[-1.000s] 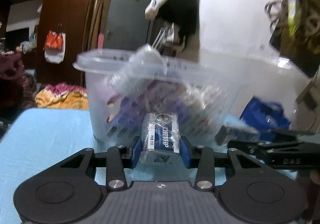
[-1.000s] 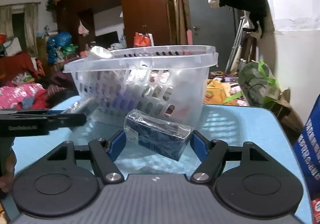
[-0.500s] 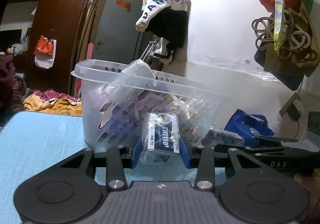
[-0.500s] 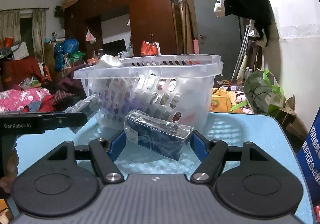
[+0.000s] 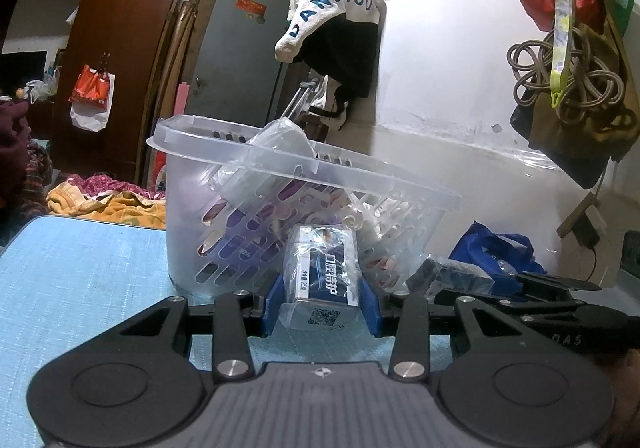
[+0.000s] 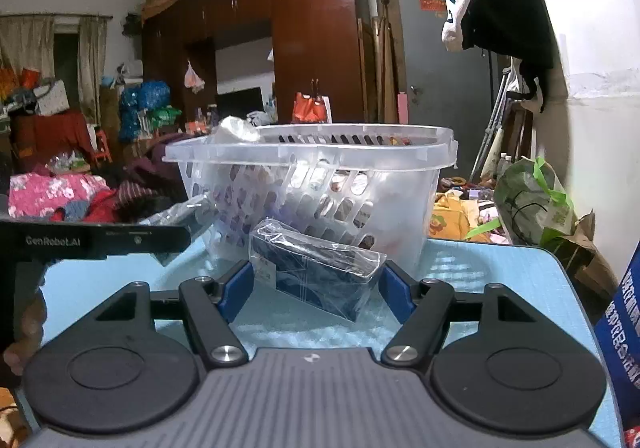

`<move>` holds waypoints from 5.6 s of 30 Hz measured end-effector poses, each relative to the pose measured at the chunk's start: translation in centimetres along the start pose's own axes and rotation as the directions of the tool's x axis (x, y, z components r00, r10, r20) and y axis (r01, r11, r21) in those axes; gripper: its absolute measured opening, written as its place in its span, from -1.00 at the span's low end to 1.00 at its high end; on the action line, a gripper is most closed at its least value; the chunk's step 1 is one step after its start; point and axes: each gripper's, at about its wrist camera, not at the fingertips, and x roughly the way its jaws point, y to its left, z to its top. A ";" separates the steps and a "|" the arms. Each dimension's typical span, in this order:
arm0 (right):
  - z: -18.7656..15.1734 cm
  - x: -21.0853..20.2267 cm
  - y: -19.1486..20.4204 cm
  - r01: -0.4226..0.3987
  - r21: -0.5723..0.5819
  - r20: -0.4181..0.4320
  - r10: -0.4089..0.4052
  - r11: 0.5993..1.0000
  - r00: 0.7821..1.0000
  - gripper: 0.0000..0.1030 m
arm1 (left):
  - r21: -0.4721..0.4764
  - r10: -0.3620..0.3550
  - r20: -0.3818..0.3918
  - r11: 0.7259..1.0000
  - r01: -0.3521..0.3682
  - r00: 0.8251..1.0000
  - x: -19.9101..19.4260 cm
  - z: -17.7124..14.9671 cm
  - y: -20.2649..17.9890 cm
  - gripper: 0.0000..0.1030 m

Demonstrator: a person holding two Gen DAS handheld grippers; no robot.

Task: Organize objects

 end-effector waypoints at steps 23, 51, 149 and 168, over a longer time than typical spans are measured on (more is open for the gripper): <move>12.6 7.3 -1.0 0.161 -0.094 -0.007 -0.163 0.982 0.987 1.00 | 0.029 0.191 -0.034 0.981 -0.190 0.981 8.3 14.1 -1.4 0.73; 8.6 2.1 -1.3 0.134 -0.012 -0.012 -0.134 0.991 0.991 1.00 | 0.156 0.251 -0.040 0.958 -0.242 0.967 3.5 10.3 -4.0 1.00; 7.6 0.8 -1.4 0.192 0.037 0.004 -0.192 0.981 0.981 1.00 | 0.117 0.242 -0.066 0.965 -0.233 0.968 2.8 9.8 -3.9 1.00; 7.6 0.8 -1.4 0.190 0.037 0.002 -0.190 0.981 0.982 1.00 | 0.113 0.240 -0.054 0.966 -0.233 0.969 2.8 9.6 -4.3 1.00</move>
